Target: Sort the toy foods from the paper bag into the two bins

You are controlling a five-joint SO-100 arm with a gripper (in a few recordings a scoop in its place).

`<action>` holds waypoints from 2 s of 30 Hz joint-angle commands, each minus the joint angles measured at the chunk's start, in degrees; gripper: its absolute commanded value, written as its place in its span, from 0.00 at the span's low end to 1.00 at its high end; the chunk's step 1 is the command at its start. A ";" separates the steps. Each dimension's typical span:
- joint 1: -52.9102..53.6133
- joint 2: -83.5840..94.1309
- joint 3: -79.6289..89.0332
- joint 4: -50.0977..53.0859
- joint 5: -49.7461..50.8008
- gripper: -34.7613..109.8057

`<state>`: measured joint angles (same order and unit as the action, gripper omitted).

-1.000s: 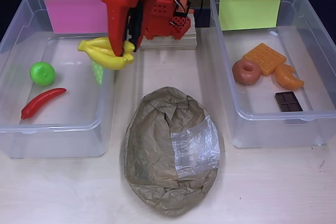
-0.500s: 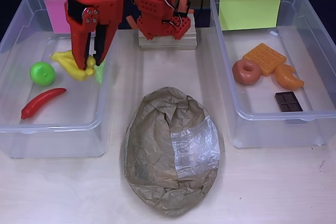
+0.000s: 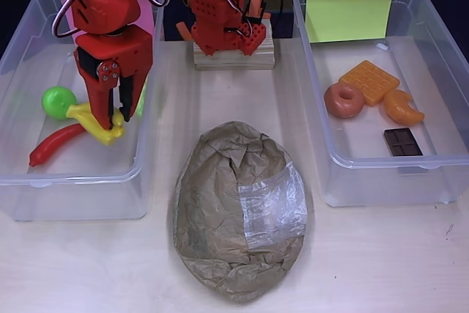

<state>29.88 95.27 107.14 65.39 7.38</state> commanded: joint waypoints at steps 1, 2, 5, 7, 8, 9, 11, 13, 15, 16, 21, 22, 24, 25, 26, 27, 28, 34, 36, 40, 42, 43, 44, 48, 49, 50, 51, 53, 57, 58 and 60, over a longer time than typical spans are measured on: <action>1.32 -0.70 -3.08 0.79 -0.62 0.30; 1.41 -1.23 -3.52 0.88 -0.88 0.30; 1.49 -2.37 -4.39 1.23 -1.49 0.31; 1.49 -2.90 -4.66 1.32 -1.76 0.31; 1.49 -3.16 -4.83 1.49 -1.85 0.31; 1.49 -3.52 -5.01 1.58 -2.02 0.31; 1.32 -3.87 -5.10 1.58 -2.37 0.31; 1.23 -3.87 -5.10 1.58 -2.46 0.32; 1.23 -3.69 -5.19 1.93 -2.55 0.33; 1.23 -3.60 -5.27 2.11 -2.72 0.33; 1.23 -3.25 -6.06 3.43 -3.16 0.34; 1.14 -3.16 -6.15 3.52 -3.34 0.35; 1.14 -3.16 -6.33 3.60 -3.52 0.35; 1.05 -3.16 -6.33 3.60 -3.52 0.35; 1.05 -3.25 -6.42 3.60 -3.52 0.35; 1.05 -3.25 -6.42 3.60 -3.43 0.34; 1.05 -3.25 -6.50 3.60 -3.43 0.34; 1.05 -3.08 -7.29 4.66 -3.78 0.35; 1.41 -2.90 -8.17 5.98 -4.39 0.35; 2.29 -2.29 -10.63 9.76 -7.03 0.38; 2.90 -1.67 -11.34 10.99 -7.56 0.38; 3.25 -1.23 -11.69 11.43 -7.56 0.38; 3.52 -0.70 -11.87 11.87 -7.56 0.38; 3.34 2.02 -13.18 14.06 -7.12 0.36; 2.81 3.08 -13.54 14.59 -6.77 0.36; 1.93 4.22 -13.97 15.03 -6.68 0.36; 0.88 5.36 -14.68 15.64 -6.42 0.35; -1.58 7.65 -16.52 16.70 -6.33 0.34; -7.38 12.92 -18.46 18.37 -6.15 0.31; -9.23 14.41 -18.37 18.46 -5.89 0.31; -13.10 18.02 -16.87 17.31 -4.57 0.28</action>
<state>20.65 107.05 90.26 82.71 0.79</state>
